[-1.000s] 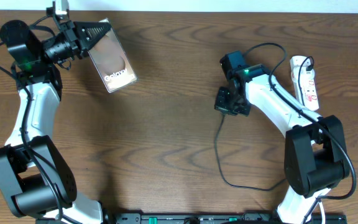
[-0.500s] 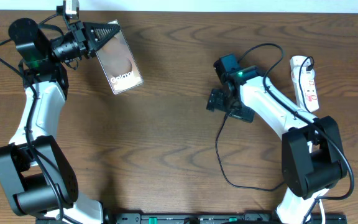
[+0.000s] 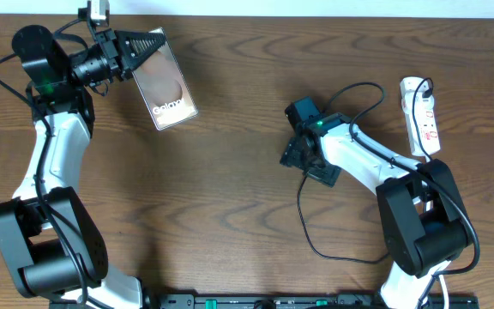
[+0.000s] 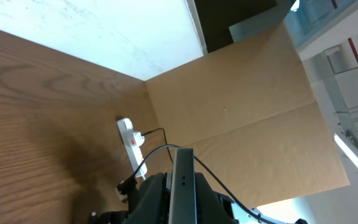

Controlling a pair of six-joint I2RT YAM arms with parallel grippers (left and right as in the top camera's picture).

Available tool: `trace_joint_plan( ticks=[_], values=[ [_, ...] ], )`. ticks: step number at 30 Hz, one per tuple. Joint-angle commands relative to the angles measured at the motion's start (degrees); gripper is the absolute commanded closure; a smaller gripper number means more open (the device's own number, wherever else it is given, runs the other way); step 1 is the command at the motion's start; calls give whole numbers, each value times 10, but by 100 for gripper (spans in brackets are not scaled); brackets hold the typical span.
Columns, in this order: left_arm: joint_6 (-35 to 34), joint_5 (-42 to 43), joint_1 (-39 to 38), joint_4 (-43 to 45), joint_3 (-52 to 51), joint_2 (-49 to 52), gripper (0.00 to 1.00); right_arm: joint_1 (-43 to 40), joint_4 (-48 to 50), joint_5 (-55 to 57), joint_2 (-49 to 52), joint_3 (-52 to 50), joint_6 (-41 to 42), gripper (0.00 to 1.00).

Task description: Plug charger to phone and switch on socket

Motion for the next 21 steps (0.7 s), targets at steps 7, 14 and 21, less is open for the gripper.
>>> trace_joint_plan(
  ticks=[7, 14, 21],
  values=[
    [6, 9, 1, 6, 9, -11, 93, 2, 16, 20, 0, -2, 15, 45],
    [6, 9, 1, 6, 9, -11, 93, 1, 30, 36, 0, -2, 13, 44],
    [6, 9, 1, 6, 9, -11, 93, 0, 31, 36, 0, -2, 13, 62]
  ],
)
